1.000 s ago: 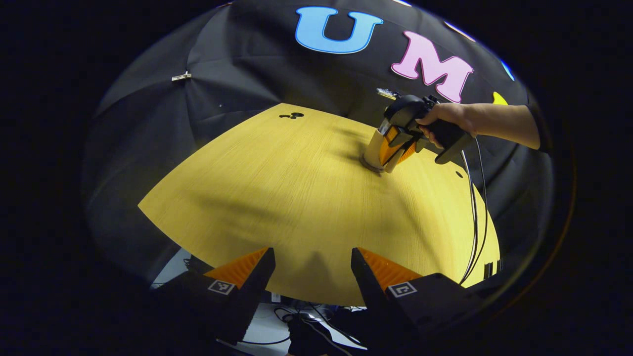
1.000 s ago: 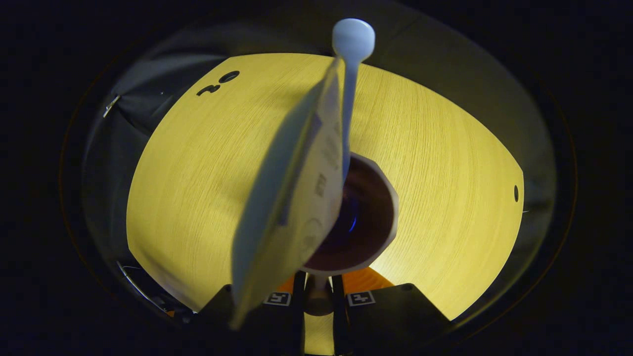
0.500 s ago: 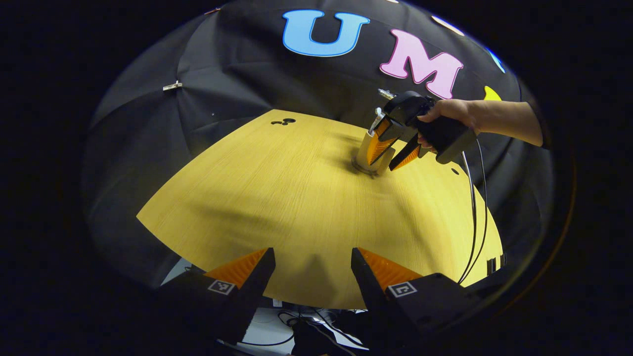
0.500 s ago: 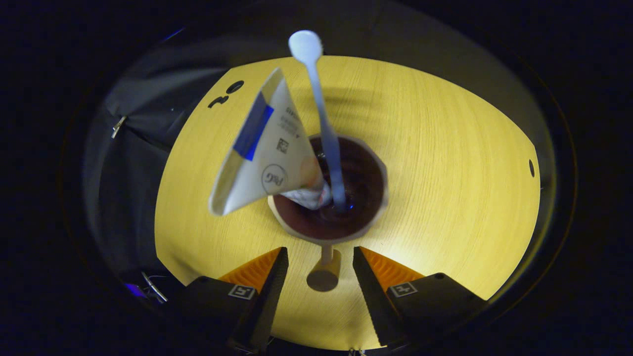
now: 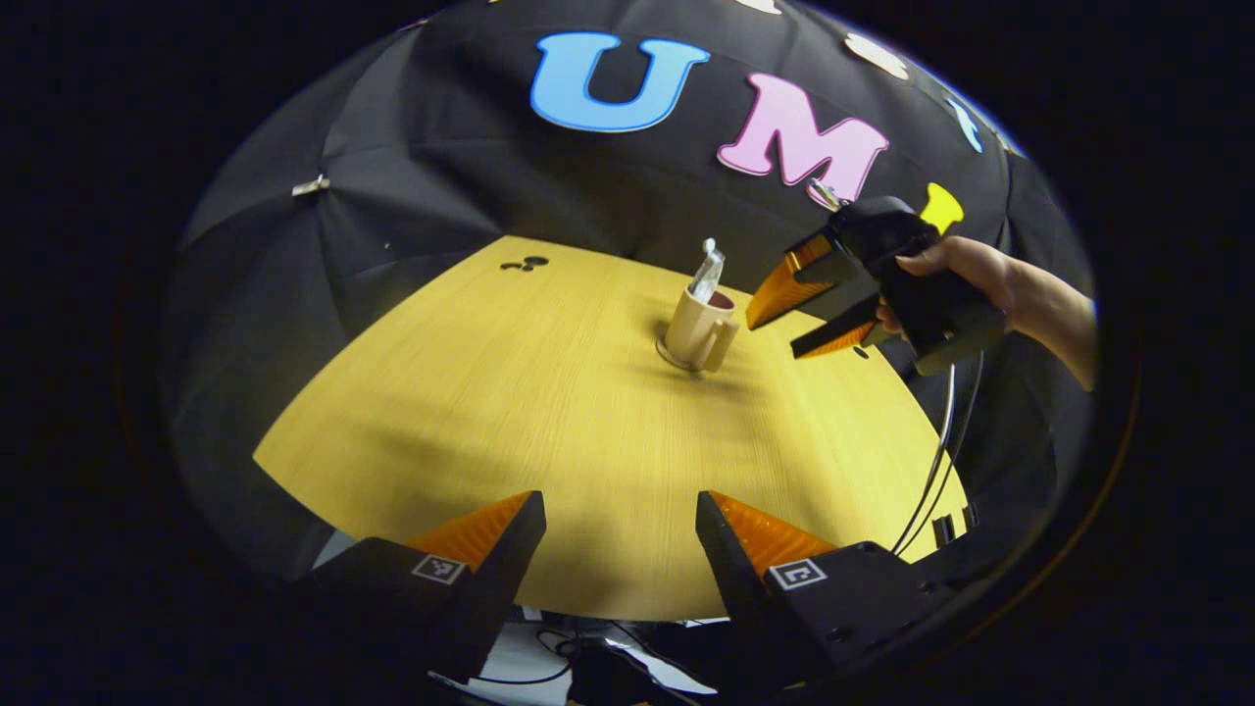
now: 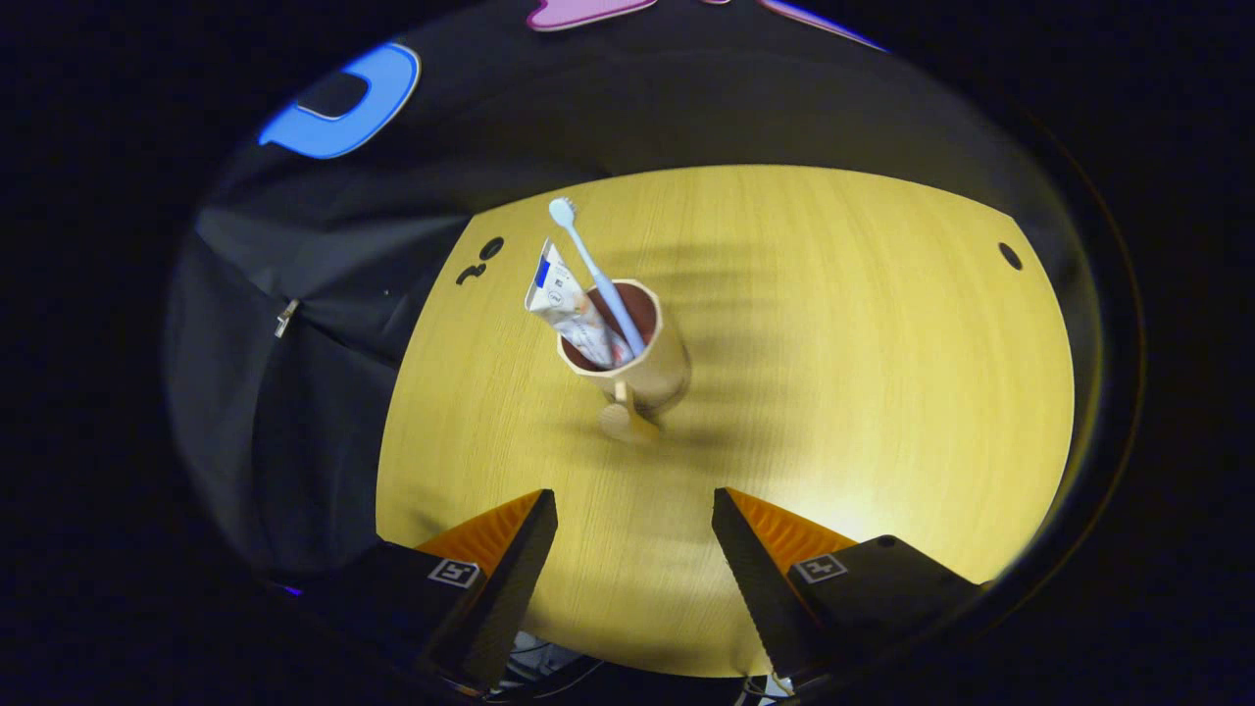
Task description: Put the toothbrush and toothpaste on the desktop into the cup, then pick up the cup and place it on the coaster on the desktop.
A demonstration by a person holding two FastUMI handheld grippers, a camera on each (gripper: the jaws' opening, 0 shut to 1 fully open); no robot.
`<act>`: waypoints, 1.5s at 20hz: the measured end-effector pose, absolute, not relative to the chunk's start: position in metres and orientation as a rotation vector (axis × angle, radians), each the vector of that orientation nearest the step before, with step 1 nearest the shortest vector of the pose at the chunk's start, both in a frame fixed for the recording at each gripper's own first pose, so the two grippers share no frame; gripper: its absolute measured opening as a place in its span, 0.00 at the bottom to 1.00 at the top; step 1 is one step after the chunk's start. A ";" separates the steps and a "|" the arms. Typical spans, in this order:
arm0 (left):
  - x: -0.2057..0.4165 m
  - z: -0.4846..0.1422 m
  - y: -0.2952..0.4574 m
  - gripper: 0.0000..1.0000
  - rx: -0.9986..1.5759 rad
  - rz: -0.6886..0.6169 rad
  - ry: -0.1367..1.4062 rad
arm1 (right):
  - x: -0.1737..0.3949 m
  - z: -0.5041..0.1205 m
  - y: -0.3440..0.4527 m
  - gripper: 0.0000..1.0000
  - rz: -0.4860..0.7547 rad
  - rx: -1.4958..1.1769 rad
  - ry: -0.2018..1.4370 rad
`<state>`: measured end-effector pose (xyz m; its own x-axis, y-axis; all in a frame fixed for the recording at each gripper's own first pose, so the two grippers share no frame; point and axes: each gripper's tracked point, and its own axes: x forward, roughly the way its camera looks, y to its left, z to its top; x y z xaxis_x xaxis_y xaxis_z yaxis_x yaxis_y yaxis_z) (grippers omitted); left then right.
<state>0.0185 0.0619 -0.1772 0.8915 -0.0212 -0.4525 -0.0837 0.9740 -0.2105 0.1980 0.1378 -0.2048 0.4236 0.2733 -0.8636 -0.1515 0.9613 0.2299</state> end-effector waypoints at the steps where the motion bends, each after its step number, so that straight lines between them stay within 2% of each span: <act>1: 0.021 -0.166 0.062 0.96 -0.207 0.025 0.449 | 0.190 -0.196 0.127 0.98 0.248 0.127 1.065; 10: 0.057 -0.043 0.037 0.96 -0.023 -0.120 0.220 | 0.114 -0.119 0.051 0.98 0.150 0.196 0.805; 16: 0.074 0.029 0.004 0.96 -0.034 -0.199 0.092 | 0.083 -0.029 0.002 0.98 0.039 0.210 0.523; 21: 0.079 0.075 -0.015 0.96 -0.037 -0.202 -0.010 | 0.078 0.034 -0.031 0.98 -0.057 0.197 0.278; 24: 0.078 0.085 -0.011 0.96 -0.015 -0.136 -0.077 | 0.064 0.037 -0.050 0.98 -0.121 0.168 0.175; 26: 0.070 0.078 -0.008 0.96 -0.004 -0.065 -0.090 | 0.047 0.020 -0.054 0.98 -0.146 0.153 0.185; 30: 0.054 0.062 -0.021 0.96 -0.065 -0.036 -0.101 | 0.035 -0.014 -0.063 0.98 -0.148 0.112 0.248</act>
<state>0.0536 -0.0208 0.0619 0.9942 -0.0324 0.1021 0.0389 0.9973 -0.0625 0.0350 -0.0630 -0.0144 0.9586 -0.1323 -0.2521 0.1598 0.9829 0.0917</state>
